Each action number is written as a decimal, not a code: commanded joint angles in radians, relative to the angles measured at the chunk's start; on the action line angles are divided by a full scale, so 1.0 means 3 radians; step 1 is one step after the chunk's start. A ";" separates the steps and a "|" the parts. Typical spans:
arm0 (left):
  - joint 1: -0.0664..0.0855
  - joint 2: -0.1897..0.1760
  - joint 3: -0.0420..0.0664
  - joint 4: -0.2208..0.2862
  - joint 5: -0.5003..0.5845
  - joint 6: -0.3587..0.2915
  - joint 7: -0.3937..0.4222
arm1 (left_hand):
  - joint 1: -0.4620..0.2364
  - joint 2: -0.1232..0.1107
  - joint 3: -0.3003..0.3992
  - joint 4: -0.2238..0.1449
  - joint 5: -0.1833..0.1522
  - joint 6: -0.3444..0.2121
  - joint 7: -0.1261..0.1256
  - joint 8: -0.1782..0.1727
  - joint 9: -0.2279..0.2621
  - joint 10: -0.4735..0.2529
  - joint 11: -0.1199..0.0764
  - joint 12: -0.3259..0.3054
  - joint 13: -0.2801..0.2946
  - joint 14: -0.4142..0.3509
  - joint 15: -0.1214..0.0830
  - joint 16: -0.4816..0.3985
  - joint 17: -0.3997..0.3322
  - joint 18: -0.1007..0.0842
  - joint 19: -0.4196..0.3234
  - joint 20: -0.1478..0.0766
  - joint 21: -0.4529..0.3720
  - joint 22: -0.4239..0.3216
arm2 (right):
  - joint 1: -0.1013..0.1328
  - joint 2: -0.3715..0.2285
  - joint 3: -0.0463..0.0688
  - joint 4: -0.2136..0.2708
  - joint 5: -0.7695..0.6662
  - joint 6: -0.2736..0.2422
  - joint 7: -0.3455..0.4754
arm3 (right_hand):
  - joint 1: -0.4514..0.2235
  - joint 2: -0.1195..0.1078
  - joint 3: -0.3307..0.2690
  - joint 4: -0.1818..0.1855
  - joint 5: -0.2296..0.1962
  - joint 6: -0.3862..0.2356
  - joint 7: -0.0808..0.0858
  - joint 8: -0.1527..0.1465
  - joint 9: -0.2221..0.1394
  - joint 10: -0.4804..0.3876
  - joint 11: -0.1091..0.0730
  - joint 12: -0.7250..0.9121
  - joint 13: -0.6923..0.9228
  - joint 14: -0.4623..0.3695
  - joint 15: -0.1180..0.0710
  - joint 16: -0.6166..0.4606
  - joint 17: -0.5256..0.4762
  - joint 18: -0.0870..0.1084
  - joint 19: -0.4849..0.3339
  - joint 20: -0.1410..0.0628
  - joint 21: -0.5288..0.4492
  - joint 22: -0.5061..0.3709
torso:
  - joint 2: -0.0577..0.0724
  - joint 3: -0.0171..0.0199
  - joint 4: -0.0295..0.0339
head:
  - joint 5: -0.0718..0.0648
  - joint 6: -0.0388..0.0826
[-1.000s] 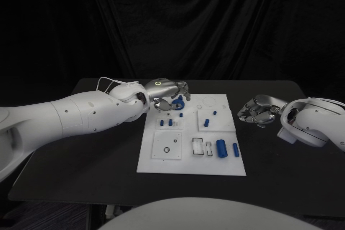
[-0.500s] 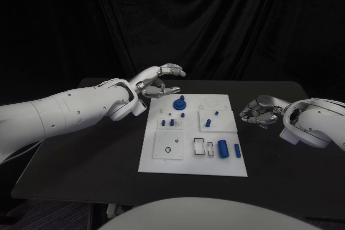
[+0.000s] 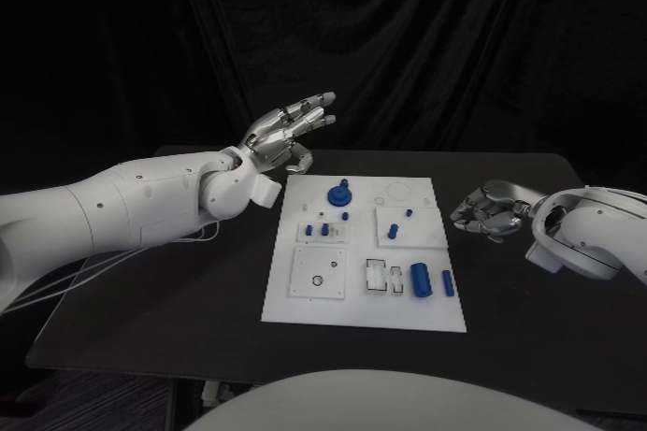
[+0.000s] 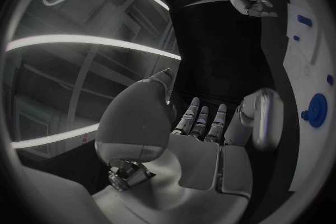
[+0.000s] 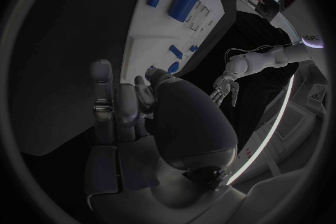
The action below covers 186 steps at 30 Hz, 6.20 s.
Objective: Assemble the parts on the task board
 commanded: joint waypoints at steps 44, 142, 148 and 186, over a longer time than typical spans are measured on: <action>-0.0068 0.0119 0.0004 -0.0284 0.0853 0.0560 -0.0859 | 0.0454 0.0443 -0.0801 0.0031 0.0657 0.0535 0.0241 0.0849 -0.0506 0.1043 0.0283 0.0247 0.0226 0.1333 0.0096 0.0276 0.0426 0.0215 -0.4318 0.0010 -0.4357 -0.4158 | -0.0016 -0.0002 0.0002 -0.0006 -0.0004 0.0049 -0.0056 | 0.0030 -0.0034 0.0047 -0.0016 0.0014 0.0021 0.0000 0.0025 -0.0004 -0.0042 0.0006 -0.0041 -0.0029 -0.0034 -0.0002 -0.0033 -0.0027 0.0069 -0.0035 -0.0010 -0.0059 0.0129 | 0.0005 0.0004 -0.0002 | 0.0027 0.0001; -0.0156 0.0007 0.0005 -0.0240 -0.2703 -0.1187 0.0335 | 0.0170 -0.0397 -0.1443 0.0071 -0.0208 -0.0618 -0.0732 0.0348 -0.0946 -0.0055 -0.0497 -0.0920 -0.0843 -0.0379 -0.0740 -0.0944 -0.0600 -0.0044 0.0918 0.0010 0.0879 0.1078 | -0.0028 -0.0028 0.0002 0.0009 0.0087 -0.0346 0.0323 | -0.0035 -0.0085 0.0126 -0.0046 0.0019 0.0132 -0.0022 0.0100 0.0002 -0.0203 -0.0008 -0.0230 -0.0242 -0.0146 -0.0008 -0.0281 -0.0269 0.0109 -0.0133 -0.0012 -0.0414 0.0039 | 0.0004 0.0001 -0.0007 | 0.0113 0.0001; -0.0156 0.0004 0.0004 -0.0253 -0.2719 -0.1231 0.0397 | 0.0680 0.0390 -0.0891 -0.0060 0.0140 -0.0233 -0.0224 0.0605 -0.0880 0.0964 0.0317 0.0235 0.0708 0.0507 0.0027 -0.0252 0.0669 -0.0044 0.0918 -0.0013 0.0879 0.1078 | -0.0028 -0.0030 0.0002 0.0012 0.0089 -0.0316 0.0307 | -0.0024 -0.0087 0.0136 -0.0059 0.0029 0.0139 -0.0027 0.0105 0.0003 -0.0193 -0.0013 -0.0224 -0.0237 -0.0138 -0.0013 -0.0276 -0.0263 0.0109 -0.0126 -0.0016 -0.0414 0.0039 | 0.0004 0.0002 -0.0008 | 0.0097 0.0001; -0.0157 0.0043 0.0004 -0.0226 -0.4329 -0.2097 0.0267 | 0.0600 0.0277 -0.0518 -0.0033 -0.0053 0.0264 0.0121 0.0560 -0.0831 0.0747 0.0179 -0.0551 -0.0242 0.0509 -0.0134 -0.0322 0.0212 -0.0044 0.0918 -0.0013 0.0879 0.1078 | -0.0028 -0.0043 0.0002 0.0027 0.0089 -0.0394 0.0399 | -0.0037 -0.0100 0.0142 -0.0062 0.0044 0.0142 -0.0025 0.0108 0.0001 -0.0204 -0.0012 -0.0239 -0.0255 -0.0142 -0.0015 -0.0296 -0.0282 0.0109 -0.0123 -0.0020 -0.0439 0.0034 | 0.0004 0.0002 -0.0008 | 0.0134 0.0001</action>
